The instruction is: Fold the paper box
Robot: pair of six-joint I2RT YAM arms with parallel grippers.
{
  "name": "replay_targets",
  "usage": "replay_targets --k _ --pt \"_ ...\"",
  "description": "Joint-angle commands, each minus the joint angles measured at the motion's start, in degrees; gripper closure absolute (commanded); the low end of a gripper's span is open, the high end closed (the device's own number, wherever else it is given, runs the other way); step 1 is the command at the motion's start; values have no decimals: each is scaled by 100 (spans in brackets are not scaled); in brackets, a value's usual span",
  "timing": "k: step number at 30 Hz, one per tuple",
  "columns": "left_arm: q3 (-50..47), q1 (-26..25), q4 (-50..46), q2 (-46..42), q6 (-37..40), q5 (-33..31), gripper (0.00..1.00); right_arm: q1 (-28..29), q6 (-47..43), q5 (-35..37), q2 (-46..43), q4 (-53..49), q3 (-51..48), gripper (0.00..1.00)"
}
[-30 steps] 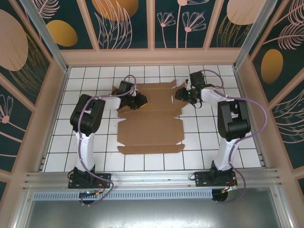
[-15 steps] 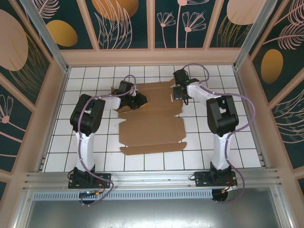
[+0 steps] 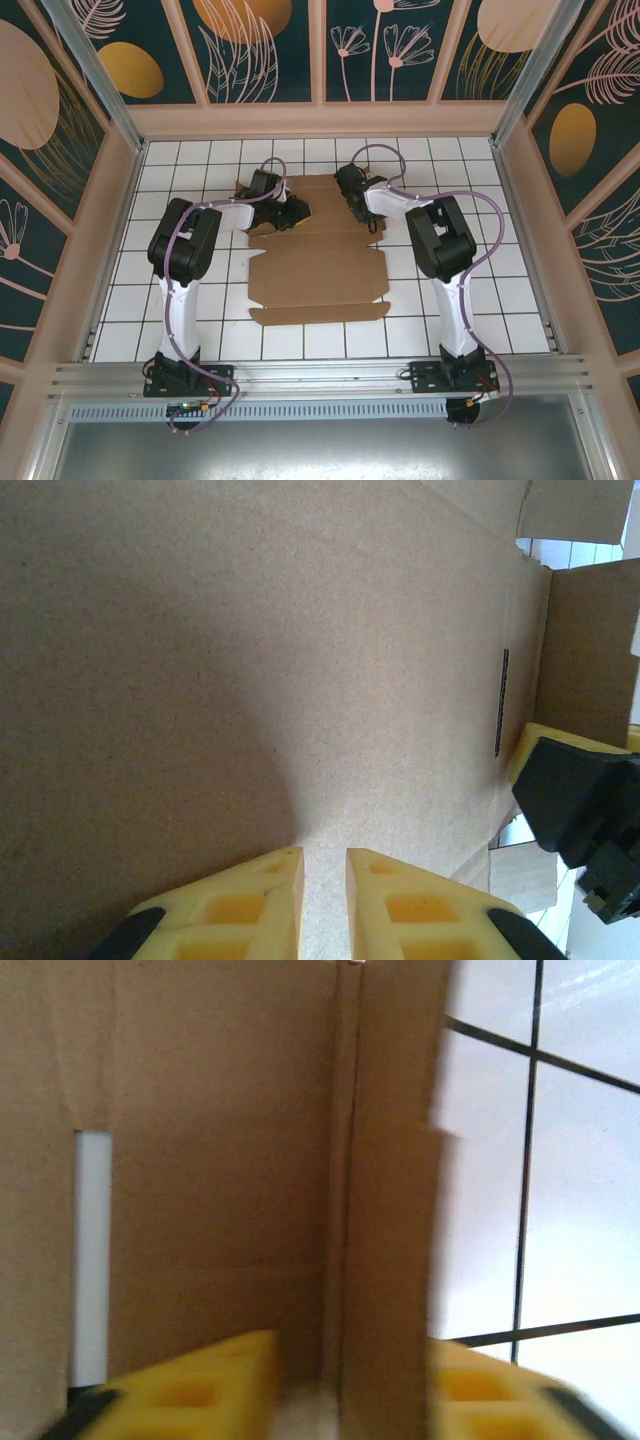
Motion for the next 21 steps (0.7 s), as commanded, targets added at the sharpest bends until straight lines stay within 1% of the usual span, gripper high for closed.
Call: replay_targets --k 1,2,4,5,7,8,11,14,18,21 --pt "-58 -5 -562 323 225 -267 80 -180 192 -625 -927 102 -66 45" --pt "-49 -4 -571 315 248 -282 79 -227 252 -750 -1205 198 -107 41" --pt "-40 -15 -599 277 292 -297 77 -260 350 -857 -1636 300 -142 39" --pt "-31 -14 -627 253 338 -321 76 -243 411 -896 -1836 343 -168 39" --pt "-4 -12 -684 182 414 -415 73 -238 589 -1242 -2127 404 -258 41" --pt "-11 -15 -678 139 435 -446 72 -234 686 -1537 -2260 470 -359 45" --pt "12 -13 -689 11 457 -450 66 -198 1052 -2360 -2466 745 -765 67" --pt "163 -17 -900 -213 528 -563 59 -110 1401 -2760 -2445 1012 -1166 82" --pt "366 -13 -1164 -712 573 -734 51 -40 1682 -3113 -2356 1413 -1589 88" --pt "506 8 -1591 -1205 825 -1122 48 7 1723 -3176 -2175 1536 -1636 88"
